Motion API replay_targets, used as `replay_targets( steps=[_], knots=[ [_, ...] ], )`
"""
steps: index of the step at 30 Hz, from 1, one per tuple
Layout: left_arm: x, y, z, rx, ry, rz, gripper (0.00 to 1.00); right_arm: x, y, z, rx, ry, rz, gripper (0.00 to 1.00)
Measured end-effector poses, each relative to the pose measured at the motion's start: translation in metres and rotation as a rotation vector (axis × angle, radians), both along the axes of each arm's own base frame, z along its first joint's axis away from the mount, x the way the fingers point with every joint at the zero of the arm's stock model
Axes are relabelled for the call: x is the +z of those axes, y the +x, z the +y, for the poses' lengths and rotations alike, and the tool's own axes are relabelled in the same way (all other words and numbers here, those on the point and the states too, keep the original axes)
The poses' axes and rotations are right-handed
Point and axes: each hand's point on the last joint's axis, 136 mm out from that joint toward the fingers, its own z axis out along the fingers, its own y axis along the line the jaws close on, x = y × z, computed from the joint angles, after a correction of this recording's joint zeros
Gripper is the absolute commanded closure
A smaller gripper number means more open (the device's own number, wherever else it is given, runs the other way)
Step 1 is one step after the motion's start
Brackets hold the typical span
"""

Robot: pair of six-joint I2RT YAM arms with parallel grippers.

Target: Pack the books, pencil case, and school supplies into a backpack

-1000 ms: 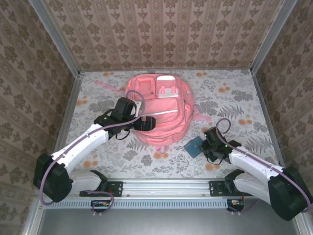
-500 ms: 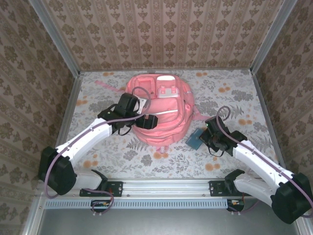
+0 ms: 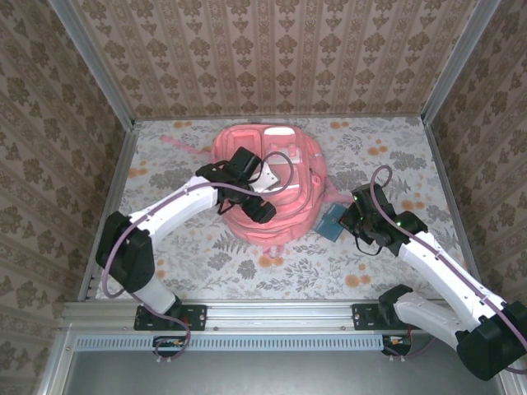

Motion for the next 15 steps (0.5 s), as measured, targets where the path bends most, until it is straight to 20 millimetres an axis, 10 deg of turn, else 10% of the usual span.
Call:
replay_targets(
  steps=[15],
  knots=[
    [-0.014,0.021,-0.015,-0.042,0.093,-0.002,0.15,0.0,0.0,0.0,-0.001,0.002,0.0,1.0]
  ],
)
